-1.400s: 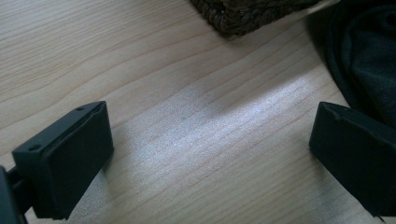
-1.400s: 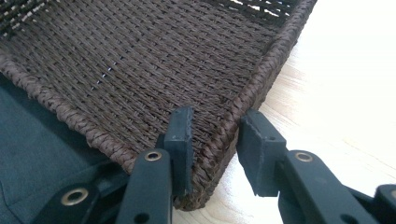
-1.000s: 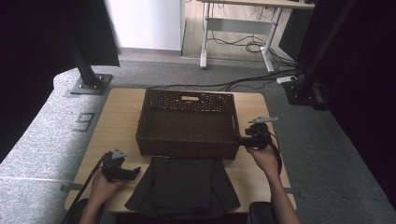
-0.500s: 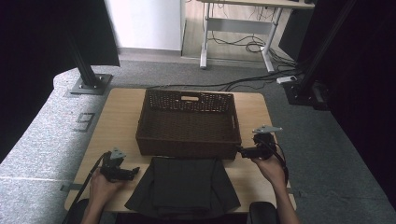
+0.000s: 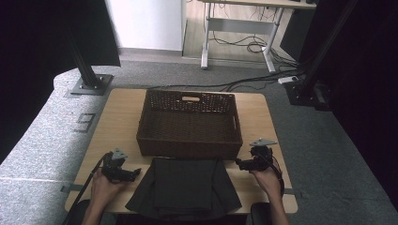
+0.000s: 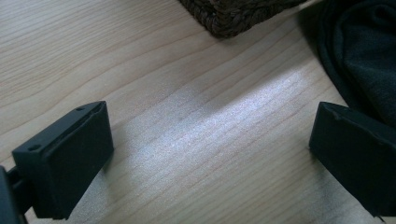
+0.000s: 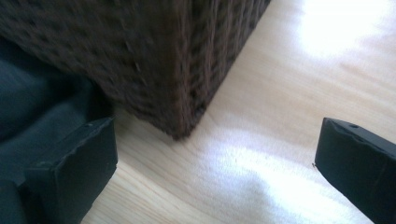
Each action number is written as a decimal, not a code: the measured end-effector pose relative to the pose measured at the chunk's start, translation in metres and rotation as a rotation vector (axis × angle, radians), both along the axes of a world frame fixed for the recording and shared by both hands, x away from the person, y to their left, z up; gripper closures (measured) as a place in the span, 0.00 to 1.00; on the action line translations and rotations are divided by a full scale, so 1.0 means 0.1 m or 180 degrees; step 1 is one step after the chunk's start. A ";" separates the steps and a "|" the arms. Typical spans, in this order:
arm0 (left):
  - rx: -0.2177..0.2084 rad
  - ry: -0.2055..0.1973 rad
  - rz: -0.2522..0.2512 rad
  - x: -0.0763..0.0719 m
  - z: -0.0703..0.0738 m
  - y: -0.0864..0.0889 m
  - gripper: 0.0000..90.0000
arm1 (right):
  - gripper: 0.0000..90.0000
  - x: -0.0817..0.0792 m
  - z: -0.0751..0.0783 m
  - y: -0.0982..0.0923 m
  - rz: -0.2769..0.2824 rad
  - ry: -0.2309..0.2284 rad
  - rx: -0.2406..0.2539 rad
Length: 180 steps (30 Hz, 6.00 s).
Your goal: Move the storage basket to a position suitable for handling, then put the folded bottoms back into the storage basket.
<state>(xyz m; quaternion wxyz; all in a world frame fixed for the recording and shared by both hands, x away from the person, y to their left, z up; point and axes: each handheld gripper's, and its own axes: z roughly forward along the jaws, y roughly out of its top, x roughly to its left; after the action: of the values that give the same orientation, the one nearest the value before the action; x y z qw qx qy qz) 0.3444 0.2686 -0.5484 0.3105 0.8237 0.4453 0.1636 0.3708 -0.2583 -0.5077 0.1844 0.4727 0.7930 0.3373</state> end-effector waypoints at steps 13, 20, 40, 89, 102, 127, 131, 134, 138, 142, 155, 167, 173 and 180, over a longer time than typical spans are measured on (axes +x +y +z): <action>-0.0004 0.0001 -0.0038 0.01 0.00 0.00 0.00 | 0.00 0.00 -0.43 0.02 -0.0115 0.0176 0.0020; -0.0004 0.0001 -0.0042 0.02 0.00 0.00 0.00 | 0.00 -0.02 -0.49 0.04 -0.0135 -0.0042 -0.0036; 0.0005 0.0020 0.0032 0.00 0.01 -0.02 0.00 | 0.00 -0.04 -0.47 0.03 -0.0174 0.0031 -0.0046; -0.0175 0.0160 -0.0490 -0.16 0.15 -0.84 0.00 | 0.00 -0.41 -0.25 0.98 0.0386 0.0337 0.0326; -0.0457 0.0356 -0.0449 -0.15 0.07 -0.72 0.00 | 0.00 -0.41 -0.35 0.87 0.0445 0.0556 0.0392; -0.0719 0.0443 -0.0675 -0.29 0.09 -0.95 0.44 | 0.57 -0.41 -0.28 1.21 0.0926 0.0850 0.0577; -0.0818 0.0535 -0.0675 -0.30 0.10 -0.96 0.65 | 0.65 -0.44 -0.29 1.18 0.0909 0.0776 0.0679; -0.0801 0.0491 -0.0682 -0.32 0.12 -0.97 0.68 | 0.68 -0.46 -0.27 1.18 0.0887 0.0718 0.0698; -0.0827 0.0379 -0.0709 -0.34 0.18 -0.96 0.71 | 0.70 -0.52 -0.21 1.19 0.0889 0.0573 0.0662; -0.0953 0.0253 -0.0763 -0.35 0.34 -0.92 0.71 | 0.70 -0.55 -0.09 1.14 0.0932 0.0449 0.0764; -0.1057 -0.0022 -0.0862 -0.33 0.77 -0.88 0.71 | 0.71 -0.59 0.34 1.11 0.1048 0.0081 0.0747; -0.1086 -0.0203 -0.0922 -0.23 1.14 -0.91 0.71 | 0.71 -0.52 0.71 1.05 0.1058 -0.0182 0.0790; -0.1075 -0.0265 -0.0958 -0.11 1.37 -0.93 0.71 | 0.71 -0.45 0.90 1.03 0.1060 -0.0258 0.0794; -0.1061 -0.0331 -0.0956 0.00 1.55 -0.95 0.71 | 0.71 -0.33 1.10 1.02 0.1067 -0.0344 0.0763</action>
<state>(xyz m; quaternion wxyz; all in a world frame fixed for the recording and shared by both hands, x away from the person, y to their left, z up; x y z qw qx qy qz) 0.3444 0.1740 -0.3930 0.4857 0.8086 0.3219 0.0819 0.3378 -0.1564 -0.3981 0.1105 0.3338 0.8037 0.4800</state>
